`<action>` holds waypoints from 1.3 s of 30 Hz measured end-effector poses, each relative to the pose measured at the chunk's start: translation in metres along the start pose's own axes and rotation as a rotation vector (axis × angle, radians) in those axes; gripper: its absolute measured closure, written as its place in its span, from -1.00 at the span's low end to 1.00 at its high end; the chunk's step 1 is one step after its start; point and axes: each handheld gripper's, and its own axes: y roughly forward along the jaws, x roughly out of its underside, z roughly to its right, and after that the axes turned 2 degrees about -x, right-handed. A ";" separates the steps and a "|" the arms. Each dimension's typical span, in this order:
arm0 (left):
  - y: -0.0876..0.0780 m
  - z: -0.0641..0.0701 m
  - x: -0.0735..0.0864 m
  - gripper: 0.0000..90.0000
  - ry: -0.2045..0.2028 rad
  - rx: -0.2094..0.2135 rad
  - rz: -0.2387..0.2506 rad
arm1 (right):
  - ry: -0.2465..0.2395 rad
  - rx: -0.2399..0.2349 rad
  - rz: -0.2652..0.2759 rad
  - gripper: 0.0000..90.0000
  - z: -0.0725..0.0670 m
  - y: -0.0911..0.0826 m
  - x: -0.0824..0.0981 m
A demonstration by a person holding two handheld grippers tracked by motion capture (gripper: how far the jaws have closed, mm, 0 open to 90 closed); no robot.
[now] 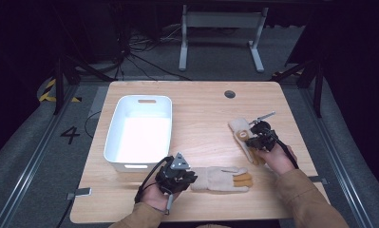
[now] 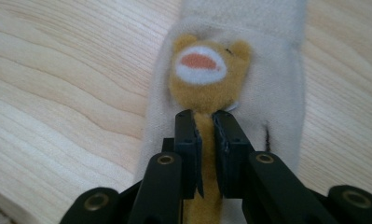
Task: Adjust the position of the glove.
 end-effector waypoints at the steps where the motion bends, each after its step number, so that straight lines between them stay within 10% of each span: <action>1: 0.000 0.000 0.000 0.77 0.001 -0.002 0.000 | -0.002 -0.001 0.004 0.82 0.000 -0.002 0.000; 21: 0.003 0.000 -0.004 0.76 0.013 0.007 -0.001 | -0.074 -0.010 0.144 0.82 -0.010 -0.065 0.000; 39: 0.002 0.001 -0.003 0.76 0.009 0.005 0.000 | -0.223 -0.099 0.241 0.83 -0.053 -0.113 0.009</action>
